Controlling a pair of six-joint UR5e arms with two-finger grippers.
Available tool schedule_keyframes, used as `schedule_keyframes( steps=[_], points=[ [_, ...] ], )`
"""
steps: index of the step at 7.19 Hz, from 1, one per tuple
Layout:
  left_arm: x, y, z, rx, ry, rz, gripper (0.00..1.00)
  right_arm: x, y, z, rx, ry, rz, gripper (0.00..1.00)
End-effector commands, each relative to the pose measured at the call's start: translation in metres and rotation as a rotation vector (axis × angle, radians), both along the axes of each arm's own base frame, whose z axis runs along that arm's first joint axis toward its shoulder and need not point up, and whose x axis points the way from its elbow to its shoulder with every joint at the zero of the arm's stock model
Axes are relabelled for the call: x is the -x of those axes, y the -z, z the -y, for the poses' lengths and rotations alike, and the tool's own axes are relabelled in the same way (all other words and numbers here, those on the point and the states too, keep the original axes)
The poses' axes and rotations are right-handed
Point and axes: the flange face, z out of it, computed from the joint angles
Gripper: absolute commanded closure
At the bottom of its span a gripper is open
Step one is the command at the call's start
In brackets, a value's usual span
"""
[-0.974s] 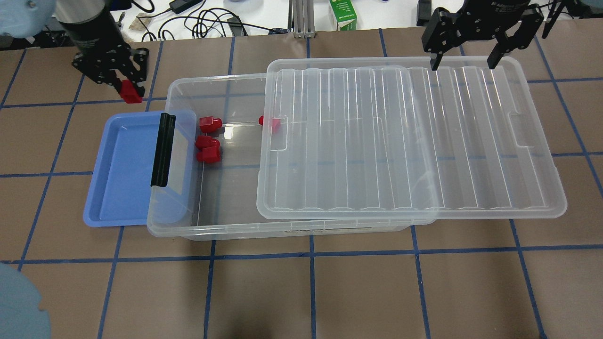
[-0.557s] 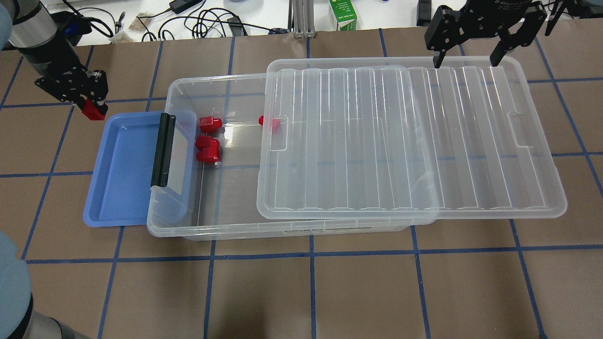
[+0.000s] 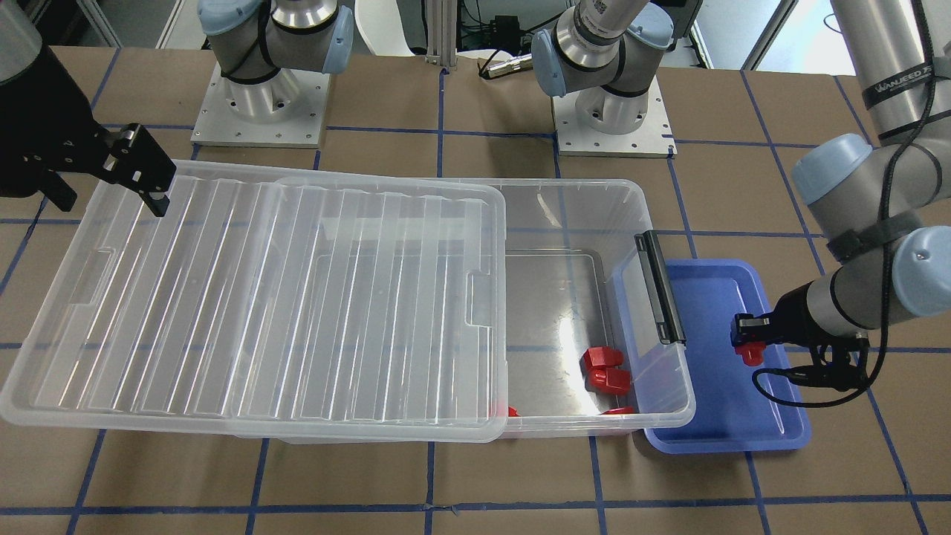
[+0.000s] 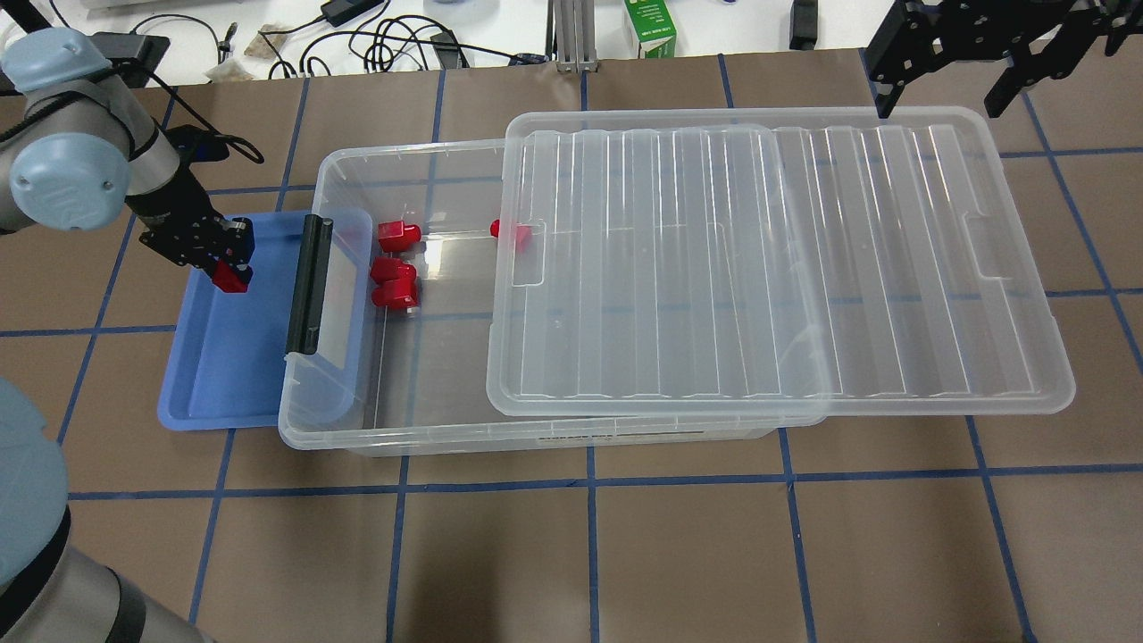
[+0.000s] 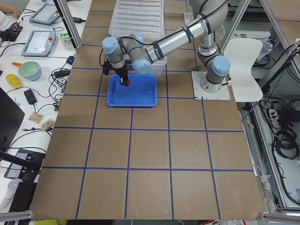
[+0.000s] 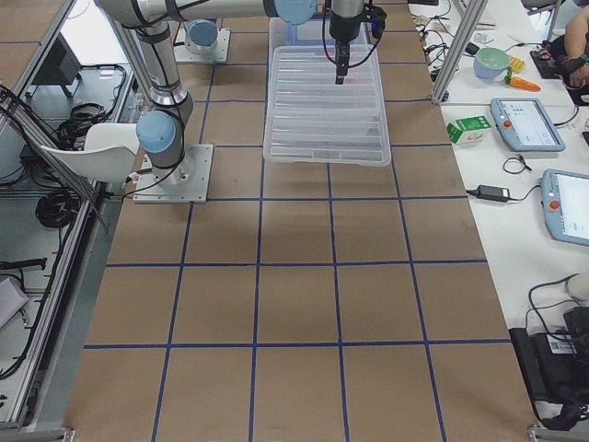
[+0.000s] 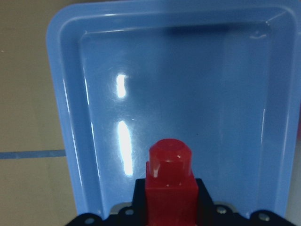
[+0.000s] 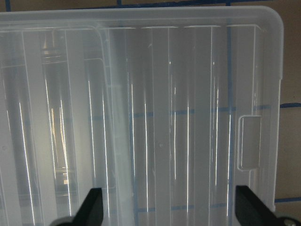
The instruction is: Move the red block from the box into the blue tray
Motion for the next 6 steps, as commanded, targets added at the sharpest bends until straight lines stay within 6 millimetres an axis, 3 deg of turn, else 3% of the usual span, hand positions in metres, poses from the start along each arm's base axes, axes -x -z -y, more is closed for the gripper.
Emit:
schedule_keyframes(
  steps=[1,2,4,5,6],
  points=[
    [0.001,0.032,-0.001,-0.034,0.002,-0.017,1.00,0.014,0.003,0.004,-0.005,-0.029,-0.013,0.00],
    [0.002,0.039,-0.005,-0.050,0.003,-0.021,1.00,0.055,0.003,0.005,-0.017,-0.128,-0.060,0.00],
    [0.003,0.049,-0.007,-0.068,0.004,-0.027,1.00,0.190,0.016,-0.007,-0.046,-0.089,-0.031,0.00],
    [0.003,0.055,-0.008,-0.079,0.004,-0.032,0.88,0.221,0.029,-0.008,-0.064,-0.165,-0.018,0.00],
    [0.002,0.061,-0.009,-0.090,0.002,-0.033,0.75,0.238,0.067,0.007,-0.081,-0.188,-0.019,0.00]
  ],
)
